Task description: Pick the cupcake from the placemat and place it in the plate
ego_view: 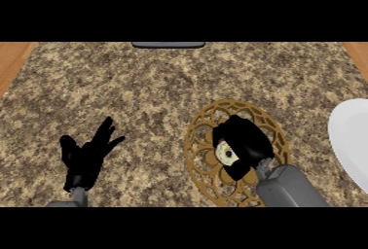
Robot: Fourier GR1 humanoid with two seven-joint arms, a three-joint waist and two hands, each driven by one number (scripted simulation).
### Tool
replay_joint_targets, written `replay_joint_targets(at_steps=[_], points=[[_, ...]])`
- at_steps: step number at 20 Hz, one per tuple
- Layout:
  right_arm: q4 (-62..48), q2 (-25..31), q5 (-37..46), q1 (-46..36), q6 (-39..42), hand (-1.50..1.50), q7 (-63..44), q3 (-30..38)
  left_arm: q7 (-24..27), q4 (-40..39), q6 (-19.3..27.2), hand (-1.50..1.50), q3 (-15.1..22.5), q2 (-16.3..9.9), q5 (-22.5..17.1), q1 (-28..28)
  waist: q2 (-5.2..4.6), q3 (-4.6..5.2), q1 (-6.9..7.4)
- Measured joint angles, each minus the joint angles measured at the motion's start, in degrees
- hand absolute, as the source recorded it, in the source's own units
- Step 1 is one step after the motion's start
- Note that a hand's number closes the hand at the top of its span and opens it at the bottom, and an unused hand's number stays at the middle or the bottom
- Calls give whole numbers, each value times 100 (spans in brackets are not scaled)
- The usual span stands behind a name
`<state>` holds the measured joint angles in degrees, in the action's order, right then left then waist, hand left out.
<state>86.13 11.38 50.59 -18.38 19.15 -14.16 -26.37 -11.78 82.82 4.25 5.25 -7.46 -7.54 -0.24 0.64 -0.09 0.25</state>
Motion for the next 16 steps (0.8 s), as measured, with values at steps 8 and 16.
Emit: replay_joint_targets(at_steps=[8,16], points=[[-381,-372,574,-209,-1193,150,-1762,1474,16,174,-53,0,-85,-51,-40,-139,-74,-11,-105],[-871,-451,2408,-1238,-3050,150,-4291,2695,-31,222,-113,0,33,3,-40,-27,-137,10,103]])
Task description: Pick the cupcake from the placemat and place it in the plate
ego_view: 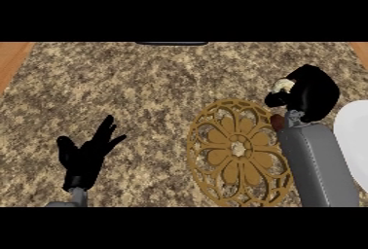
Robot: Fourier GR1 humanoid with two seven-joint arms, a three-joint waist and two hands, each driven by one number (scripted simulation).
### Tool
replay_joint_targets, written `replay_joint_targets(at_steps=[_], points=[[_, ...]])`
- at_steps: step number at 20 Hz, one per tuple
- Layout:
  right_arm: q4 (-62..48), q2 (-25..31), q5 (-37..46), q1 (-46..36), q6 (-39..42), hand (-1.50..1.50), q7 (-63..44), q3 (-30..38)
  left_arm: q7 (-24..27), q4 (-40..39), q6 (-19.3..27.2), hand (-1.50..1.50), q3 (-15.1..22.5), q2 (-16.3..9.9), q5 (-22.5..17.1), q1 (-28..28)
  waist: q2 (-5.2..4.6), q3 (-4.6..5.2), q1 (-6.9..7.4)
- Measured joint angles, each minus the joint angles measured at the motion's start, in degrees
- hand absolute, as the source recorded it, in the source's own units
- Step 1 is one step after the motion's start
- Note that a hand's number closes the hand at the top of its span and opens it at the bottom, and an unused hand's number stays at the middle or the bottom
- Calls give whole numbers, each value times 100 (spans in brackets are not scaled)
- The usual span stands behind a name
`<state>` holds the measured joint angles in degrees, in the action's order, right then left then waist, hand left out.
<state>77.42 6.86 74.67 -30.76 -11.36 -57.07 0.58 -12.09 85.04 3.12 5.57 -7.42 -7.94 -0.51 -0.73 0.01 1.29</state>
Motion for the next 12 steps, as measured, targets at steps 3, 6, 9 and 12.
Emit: replay_joint_targets(at_steps=[3,6,9,12], points=[[-247,-69,796,-362,-447,150,-424,274,3,-33,-17,0,70,28,35,39,-11,-4,72],[-323,-181,1517,-581,-734,150,-671,544,-46,-40,20,0,61,31,54,58,7,-9,66],[-336,-295,2071,-626,-1062,150,-772,870,-38,-68,40,0,36,27,64,53,17,-17,37],[-225,-412,2434,-531,-1488,150,-772,1230,6,-75,32,0,1,31,39,15,30,-24,-3]])
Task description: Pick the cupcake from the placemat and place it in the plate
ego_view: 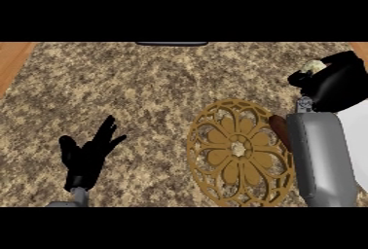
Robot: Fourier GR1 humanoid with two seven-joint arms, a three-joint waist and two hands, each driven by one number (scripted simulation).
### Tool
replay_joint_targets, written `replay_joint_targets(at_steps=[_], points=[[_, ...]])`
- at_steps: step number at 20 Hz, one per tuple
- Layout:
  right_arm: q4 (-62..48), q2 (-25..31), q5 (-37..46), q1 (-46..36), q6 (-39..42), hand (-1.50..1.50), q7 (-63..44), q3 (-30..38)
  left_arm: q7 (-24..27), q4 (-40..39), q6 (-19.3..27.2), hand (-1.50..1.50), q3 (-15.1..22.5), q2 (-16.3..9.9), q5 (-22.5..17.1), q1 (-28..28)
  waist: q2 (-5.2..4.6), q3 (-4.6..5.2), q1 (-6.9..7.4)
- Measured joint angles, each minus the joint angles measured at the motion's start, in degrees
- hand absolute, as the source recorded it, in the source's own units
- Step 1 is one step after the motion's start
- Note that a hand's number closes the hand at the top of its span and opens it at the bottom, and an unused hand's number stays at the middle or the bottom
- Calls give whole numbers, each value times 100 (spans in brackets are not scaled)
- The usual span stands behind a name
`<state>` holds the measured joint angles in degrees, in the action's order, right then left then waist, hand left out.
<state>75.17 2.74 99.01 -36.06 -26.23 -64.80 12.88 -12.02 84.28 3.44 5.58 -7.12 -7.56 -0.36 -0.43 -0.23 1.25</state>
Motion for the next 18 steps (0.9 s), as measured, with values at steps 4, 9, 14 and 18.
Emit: replay_joint_targets(at_steps=[4,9,14,18], points=[[125,-81,374,206,-593,150,120,489,-62,35,27,0,-6,-6,13,-28,14,-3,-41],[219,16,597,691,-1211,150,354,1174,-6,86,-28,0,-35,-21,-31,-113,31,2,-94],[170,310,258,1127,-1815,150,571,1860,-10,52,-48,0,-68,-33,-30,-121,44,-3,-130],[-197,723,-415,1421,-2319,150,804,2207,27,10,-68,0,-118,-25,-40,-100,51,-4,-126]])
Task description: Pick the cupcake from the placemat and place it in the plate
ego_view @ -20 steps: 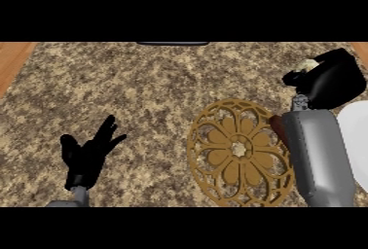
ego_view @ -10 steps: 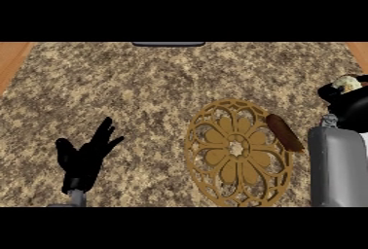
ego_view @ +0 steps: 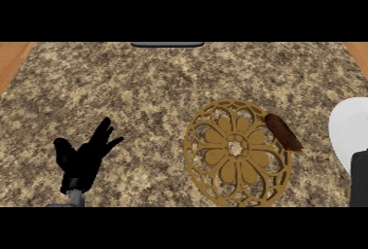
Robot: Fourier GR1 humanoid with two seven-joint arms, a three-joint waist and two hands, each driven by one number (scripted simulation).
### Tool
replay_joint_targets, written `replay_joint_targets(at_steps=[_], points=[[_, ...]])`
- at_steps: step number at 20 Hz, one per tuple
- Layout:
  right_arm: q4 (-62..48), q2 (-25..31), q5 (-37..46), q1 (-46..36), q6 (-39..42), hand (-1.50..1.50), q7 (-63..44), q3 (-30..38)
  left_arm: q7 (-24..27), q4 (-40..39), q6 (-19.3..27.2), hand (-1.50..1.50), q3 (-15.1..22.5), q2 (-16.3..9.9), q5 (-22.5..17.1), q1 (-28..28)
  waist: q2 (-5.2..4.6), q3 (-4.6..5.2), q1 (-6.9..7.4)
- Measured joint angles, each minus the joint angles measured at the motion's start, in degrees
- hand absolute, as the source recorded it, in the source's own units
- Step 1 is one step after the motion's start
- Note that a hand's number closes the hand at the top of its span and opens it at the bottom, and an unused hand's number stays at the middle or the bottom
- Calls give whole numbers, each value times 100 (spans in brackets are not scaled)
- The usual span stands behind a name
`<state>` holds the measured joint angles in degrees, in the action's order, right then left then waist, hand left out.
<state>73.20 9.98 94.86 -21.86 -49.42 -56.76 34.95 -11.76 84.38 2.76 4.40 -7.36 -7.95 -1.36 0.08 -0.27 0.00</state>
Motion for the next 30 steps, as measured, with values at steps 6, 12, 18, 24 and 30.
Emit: replay_joint_targets(at_steps=[6,12,18,24,30], points=[[-726,816,-1318,257,-557,150,616,208,4,-91,26,0,-45,27,74,64,11,-4,10],[-1738,1268,-2689,312,-253,-150,849,440,-38,-43,15,0,-25,62,78,59,2,-5,20],[-2542,1687,-4585,323,109,-150,2393,578,-25,-67,31,0,-25,99,111,61,5,-16,21],[-2600,1663,-6027,286,-225,-150,4301,935,46,-113,15,0,-40,134,117,75,5,-24,23],[-1971,1316,-7440,624,-354,-150,5744,1471,-143,-78,-27,0,-107,64,85,114,18,-4,-27]])
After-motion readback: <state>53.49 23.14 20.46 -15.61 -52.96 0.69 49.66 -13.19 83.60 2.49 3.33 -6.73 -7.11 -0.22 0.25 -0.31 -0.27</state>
